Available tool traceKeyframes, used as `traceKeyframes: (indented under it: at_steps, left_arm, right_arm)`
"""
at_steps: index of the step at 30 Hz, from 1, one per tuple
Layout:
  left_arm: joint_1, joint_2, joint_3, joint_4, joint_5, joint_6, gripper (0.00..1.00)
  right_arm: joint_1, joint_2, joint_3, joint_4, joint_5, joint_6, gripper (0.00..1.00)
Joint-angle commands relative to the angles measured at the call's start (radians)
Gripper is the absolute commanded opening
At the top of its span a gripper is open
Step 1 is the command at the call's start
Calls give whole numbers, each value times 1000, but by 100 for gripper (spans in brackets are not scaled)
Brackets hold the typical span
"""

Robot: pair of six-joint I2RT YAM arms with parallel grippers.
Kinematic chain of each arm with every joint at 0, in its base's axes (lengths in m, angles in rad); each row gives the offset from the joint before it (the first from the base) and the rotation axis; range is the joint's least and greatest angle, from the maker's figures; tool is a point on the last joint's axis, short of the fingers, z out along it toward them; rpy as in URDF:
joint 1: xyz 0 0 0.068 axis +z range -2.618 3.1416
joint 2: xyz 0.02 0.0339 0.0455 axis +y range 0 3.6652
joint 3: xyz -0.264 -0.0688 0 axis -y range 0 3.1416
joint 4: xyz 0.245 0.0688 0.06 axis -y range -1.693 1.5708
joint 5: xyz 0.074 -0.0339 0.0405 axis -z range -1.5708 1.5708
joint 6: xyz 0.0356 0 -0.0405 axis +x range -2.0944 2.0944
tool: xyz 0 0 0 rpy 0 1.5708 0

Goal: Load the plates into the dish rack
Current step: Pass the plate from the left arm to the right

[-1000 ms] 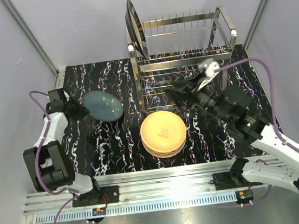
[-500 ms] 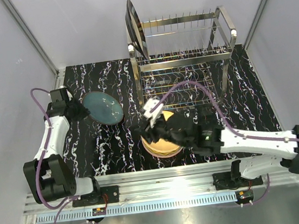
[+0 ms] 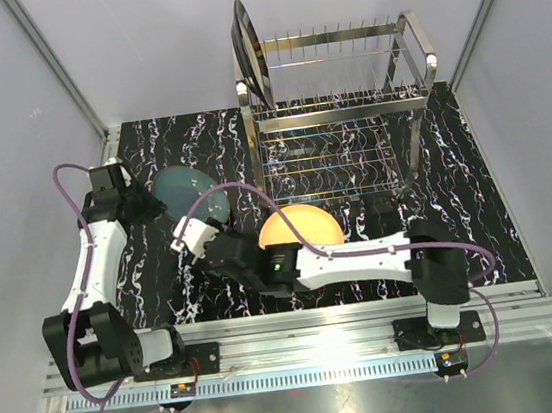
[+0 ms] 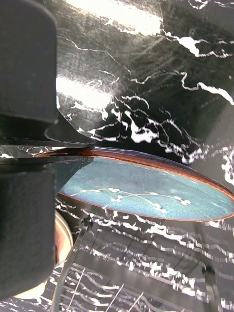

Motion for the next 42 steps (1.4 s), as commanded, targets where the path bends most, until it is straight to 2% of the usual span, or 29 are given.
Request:
traceKeyframes:
  at_steps: [1, 7, 16, 27, 30, 36, 42]
  left_arm:
    - [-17, -94, 60, 137, 74, -23, 0]
    - [-35, -118, 67, 128, 60, -13, 0]
    - [-49, -135, 63, 145, 102, -16, 0]
    - [-51, -152, 63, 147, 106, -13, 0]
    - [-50, -161, 60, 154, 111, -13, 0]
    - [-52, -168, 59, 157, 126, -18, 0]
    - [-52, -163, 57, 163, 140, -21, 0]
  right_arm:
    - [-18, 85, 107, 64, 47, -90, 60]
    - [-64, 187, 231, 27, -8, -104, 62]
    - [-121, 231, 256, 22, -110, -81, 62]
    - [-156, 317, 263, 60, -120, -34, 62]
    - [-161, 334, 265, 77, -96, -44, 62]
    - [-163, 365, 266, 168, 59, -126, 59]
    - [-163, 405, 297, 195, 91, -173, 59]
